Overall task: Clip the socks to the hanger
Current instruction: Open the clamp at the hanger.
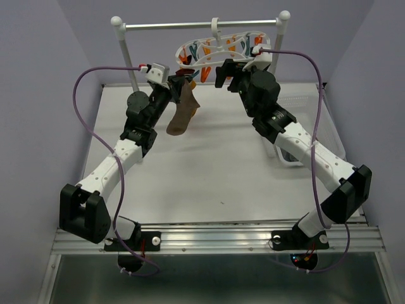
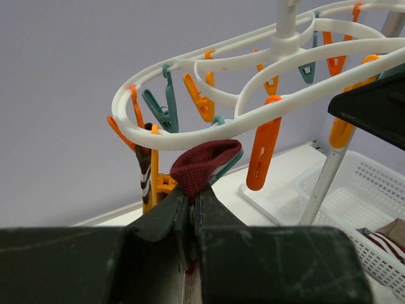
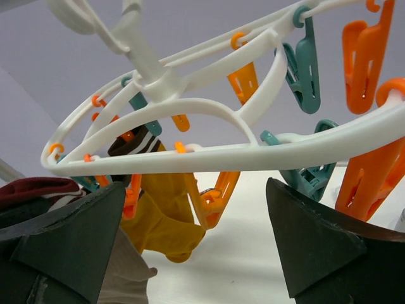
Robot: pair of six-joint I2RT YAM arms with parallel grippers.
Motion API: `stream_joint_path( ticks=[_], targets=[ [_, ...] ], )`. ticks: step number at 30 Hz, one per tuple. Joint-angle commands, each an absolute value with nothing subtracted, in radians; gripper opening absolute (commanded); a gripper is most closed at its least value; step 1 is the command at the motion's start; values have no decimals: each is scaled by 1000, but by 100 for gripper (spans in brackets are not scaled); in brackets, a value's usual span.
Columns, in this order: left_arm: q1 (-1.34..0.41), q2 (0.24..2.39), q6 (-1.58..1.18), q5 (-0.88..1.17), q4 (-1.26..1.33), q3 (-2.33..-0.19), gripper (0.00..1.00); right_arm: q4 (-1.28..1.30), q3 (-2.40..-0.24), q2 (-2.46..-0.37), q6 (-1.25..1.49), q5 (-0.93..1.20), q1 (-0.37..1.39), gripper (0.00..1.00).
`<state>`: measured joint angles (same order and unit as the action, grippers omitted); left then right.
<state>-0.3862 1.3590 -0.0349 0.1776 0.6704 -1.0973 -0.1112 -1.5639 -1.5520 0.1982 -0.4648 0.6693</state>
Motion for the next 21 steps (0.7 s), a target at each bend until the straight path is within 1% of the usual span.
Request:
stream_joint_path(
  ticks=[1,8,16,21],
  targets=[
    [-390,1324,-25,158,758,-1092,0,-129,-1623,-1560,245,-388,630,96],
    [-390,1342,-21,130,772,-1091,0,-133,-1646,-1585,247,-262,594,87],
    [-388,1359,-5,84,787,-1088,0,-144,-1652,-1585,207,-245,575,86],
    [-384,1373,-5,81,787,-1104,0,-164,-1628,-1577,213,-167,543,85]
  ],
)
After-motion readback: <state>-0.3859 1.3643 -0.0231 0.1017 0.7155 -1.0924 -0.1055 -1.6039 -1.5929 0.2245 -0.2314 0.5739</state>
